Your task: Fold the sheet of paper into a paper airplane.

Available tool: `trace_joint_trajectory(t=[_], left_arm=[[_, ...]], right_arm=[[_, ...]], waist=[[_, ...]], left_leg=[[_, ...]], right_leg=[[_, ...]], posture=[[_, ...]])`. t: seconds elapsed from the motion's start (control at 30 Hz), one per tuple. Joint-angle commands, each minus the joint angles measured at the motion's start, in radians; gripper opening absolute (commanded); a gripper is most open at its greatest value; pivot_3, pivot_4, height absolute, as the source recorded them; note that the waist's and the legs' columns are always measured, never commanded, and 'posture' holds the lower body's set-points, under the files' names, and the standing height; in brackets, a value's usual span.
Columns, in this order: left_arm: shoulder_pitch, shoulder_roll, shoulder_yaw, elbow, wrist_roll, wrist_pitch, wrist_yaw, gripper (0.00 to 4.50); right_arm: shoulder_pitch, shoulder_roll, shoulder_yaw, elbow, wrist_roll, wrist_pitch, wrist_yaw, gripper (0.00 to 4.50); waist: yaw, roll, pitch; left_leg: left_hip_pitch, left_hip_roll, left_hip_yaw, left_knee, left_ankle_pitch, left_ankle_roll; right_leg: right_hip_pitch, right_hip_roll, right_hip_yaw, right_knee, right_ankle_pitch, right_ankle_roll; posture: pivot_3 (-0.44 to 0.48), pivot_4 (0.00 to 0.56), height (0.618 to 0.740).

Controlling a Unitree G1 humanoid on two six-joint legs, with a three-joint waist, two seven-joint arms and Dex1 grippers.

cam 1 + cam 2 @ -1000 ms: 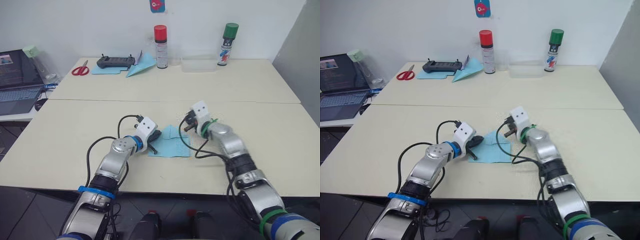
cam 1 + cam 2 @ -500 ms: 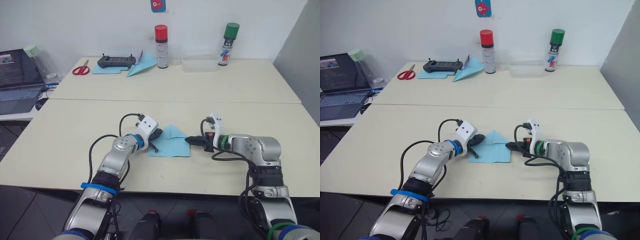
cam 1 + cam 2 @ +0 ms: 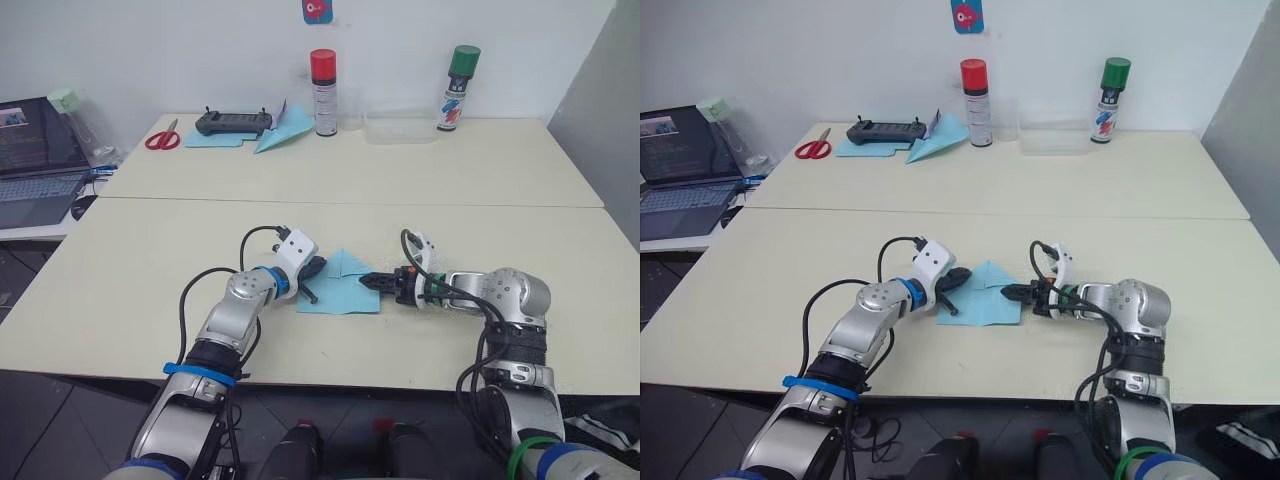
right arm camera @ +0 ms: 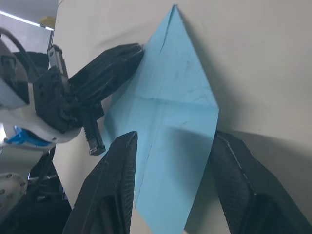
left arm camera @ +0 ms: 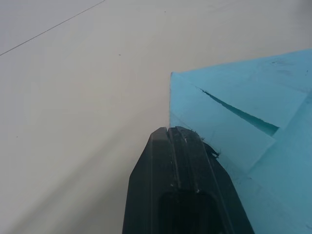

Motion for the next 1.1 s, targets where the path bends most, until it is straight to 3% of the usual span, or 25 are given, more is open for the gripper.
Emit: trace_joint_trajectory(t=[0.03, 0.37, 0.47, 0.63, 1.1], left_arm=[[0.025, 0.002, -0.023, 0.018, 0.026, 0.027, -0.008, 0.00], [0.015, 0.001, -0.031, 0.028, 0.032, 0.017, -0.019, 0.00], [0.018, 0.002, -0.035, 0.026, 0.040, 0.014, -0.022, 0.00], [0.019, -0.001, -0.030, 0.028, 0.047, 0.011, -0.024, 0.00], [0.013, -0.008, -0.035, 0.032, 0.050, 0.009, -0.037, 0.00]], right_arm=[[-0.043, 0.000, -0.056, 0.036, 0.023, -0.030, -0.026, 2.28], [-0.074, 0.005, -0.047, 0.069, 0.053, -0.056, -0.026, 2.28], [-0.073, 0.004, -0.053, 0.070, 0.064, -0.054, -0.034, 1.77], [-0.071, -0.002, -0.052, 0.073, 0.072, -0.052, -0.043, 0.04], [-0.118, 0.083, -0.031, 0.076, 0.108, -0.067, -0.066, 0.01]], waist=[[0.000, 0.000, 0.000], [-0.001, 0.000, 0.000], [-0.001, 0.000, 0.000], [-0.001, 0.000, 0.000], [-0.001, 0.000, 0.000]], left_leg=[[0.000, 0.000, 0.000, 0.000, 0.000, 0.000], [0.000, 0.000, 0.000, 0.000, 0.000, 0.000], [0.000, 0.000, 0.000, 0.000, 0.000, 0.000], [0.000, 0.000, 0.000, 0.000, 0.000, 0.000], [0.000, 0.000, -0.001, 0.000, 0.000, 0.000]], right_leg=[[0.000, 0.000, 0.000, 0.000, 0.000, 0.000], [0.000, 0.000, 0.000, 0.000, 0.000, 0.000], [0.000, 0.000, 0.000, 0.000, 0.000, 0.000], [0.000, 0.000, 0.000, 0.000, 0.000, 0.000], [0.000, 0.000, 0.000, 0.000, 0.000, 0.000]], posture=[[0.000, 0.150, 0.740], [0.000, 0.150, 0.740], [0.000, 0.150, 0.740], [0.000, 0.150, 0.740], [0.000, 0.150, 0.740]])
